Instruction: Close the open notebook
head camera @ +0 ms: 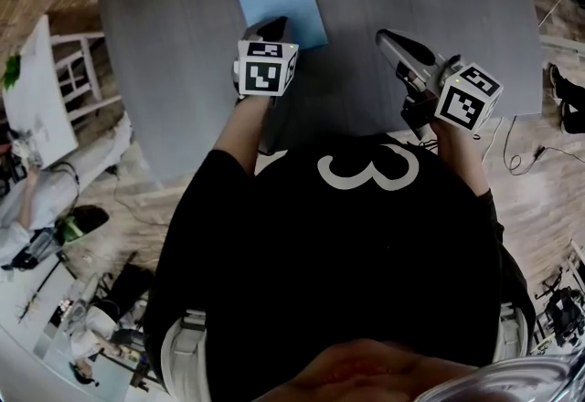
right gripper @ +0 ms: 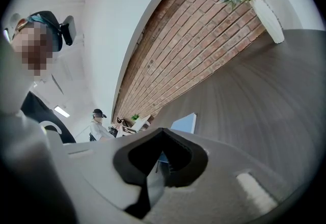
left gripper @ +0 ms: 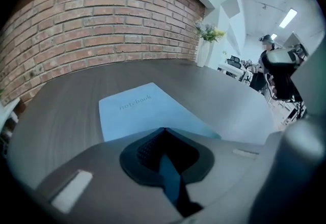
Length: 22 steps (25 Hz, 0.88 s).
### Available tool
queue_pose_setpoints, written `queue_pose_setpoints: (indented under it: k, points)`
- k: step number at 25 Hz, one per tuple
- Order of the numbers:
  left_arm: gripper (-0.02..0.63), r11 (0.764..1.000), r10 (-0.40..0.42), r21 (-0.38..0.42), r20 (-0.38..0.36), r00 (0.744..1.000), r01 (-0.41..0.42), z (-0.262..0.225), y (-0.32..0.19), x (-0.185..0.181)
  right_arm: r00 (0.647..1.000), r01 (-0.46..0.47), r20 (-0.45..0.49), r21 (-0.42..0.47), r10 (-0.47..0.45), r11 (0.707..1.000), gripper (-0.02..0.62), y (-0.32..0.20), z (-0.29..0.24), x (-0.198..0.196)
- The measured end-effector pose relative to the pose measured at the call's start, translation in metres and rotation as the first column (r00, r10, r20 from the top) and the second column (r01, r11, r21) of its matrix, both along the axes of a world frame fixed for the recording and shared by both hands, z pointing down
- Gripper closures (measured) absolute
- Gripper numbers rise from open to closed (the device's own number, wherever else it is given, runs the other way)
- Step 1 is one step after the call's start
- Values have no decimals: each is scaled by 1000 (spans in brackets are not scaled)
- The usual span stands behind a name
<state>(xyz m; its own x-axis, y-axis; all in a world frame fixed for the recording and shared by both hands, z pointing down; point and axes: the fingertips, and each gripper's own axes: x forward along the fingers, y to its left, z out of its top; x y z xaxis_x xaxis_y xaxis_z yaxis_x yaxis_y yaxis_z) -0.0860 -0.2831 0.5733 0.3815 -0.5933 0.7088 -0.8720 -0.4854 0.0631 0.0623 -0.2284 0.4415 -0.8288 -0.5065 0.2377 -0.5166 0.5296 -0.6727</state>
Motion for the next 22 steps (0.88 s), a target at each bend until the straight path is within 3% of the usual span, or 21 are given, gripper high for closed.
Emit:
queue_pose_setpoints:
  k: [3, 11, 16, 22]
  points:
    - [593, 1000, -11, -16, -51, 999, 10, -6, 1, -2, 1000, 2, -9, 12, -2, 1000, 594, 0, -6, -2]
    - [592, 996, 21, 86, -208, 978, -3, -84, 10, -1, 999, 10, -37, 107, -6, 994, 594, -1, -41, -6]
    - [592, 988, 32, 152, -418, 908, 35, -154, 36, -8, 994, 74, -90, 206, -56, 976, 594, 3, -75, -29]
    - [592, 967, 73, 248, -507, 859, 65, -219, 69, -21, 981, 175, -132, 317, -140, 932, 594, 15, -115, -60]
